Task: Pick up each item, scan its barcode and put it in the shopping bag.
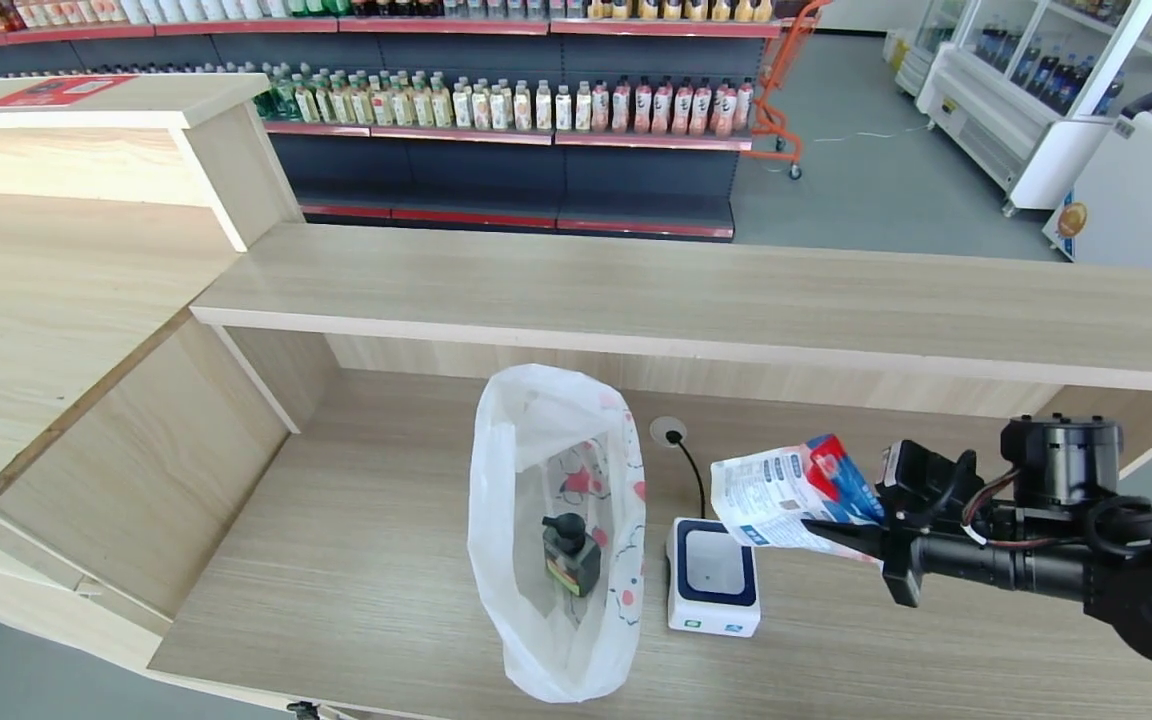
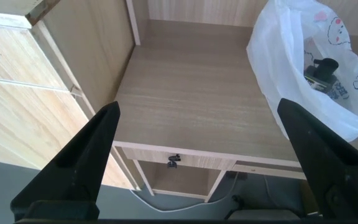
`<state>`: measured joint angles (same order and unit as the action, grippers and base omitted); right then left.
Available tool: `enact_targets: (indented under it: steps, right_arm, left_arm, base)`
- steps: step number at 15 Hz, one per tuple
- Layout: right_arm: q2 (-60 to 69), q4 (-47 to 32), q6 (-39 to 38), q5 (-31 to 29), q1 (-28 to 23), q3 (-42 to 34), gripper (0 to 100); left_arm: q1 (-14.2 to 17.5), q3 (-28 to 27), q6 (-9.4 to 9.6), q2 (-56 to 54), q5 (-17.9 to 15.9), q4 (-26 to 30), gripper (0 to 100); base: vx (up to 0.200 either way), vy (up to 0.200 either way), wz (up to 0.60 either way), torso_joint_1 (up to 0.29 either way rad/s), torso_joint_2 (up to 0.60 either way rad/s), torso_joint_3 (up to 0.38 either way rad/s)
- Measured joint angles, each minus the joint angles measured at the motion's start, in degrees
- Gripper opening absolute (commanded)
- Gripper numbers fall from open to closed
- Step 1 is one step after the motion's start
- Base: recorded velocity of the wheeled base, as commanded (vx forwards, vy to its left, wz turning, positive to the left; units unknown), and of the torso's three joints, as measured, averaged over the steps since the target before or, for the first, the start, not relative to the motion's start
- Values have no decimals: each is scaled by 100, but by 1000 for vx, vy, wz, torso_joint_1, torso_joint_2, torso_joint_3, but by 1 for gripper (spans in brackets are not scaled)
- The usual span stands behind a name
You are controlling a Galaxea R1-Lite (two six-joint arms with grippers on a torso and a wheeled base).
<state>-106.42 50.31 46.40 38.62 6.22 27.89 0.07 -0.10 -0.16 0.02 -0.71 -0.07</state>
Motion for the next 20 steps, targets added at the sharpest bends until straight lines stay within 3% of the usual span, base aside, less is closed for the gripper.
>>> enact_targets:
  steps: [6,12,20]
  right_arm:
    - [-322,144,825,268,201,28,0]
    - [-1320,1858,1330,607,227,35,0]
    - [-1770,1976,1482,613,299,88,0]
  left_arm:
    - [-2,0,0,0,5,0,100]
    - [2,0,0,0,5,0,100]
    - [-2,0,0,0,2,0,100]
  base:
    - [0,0,0,0,0,0]
    - [0,0,0,0,0,0]
    - [0,0,0,0,0,0]
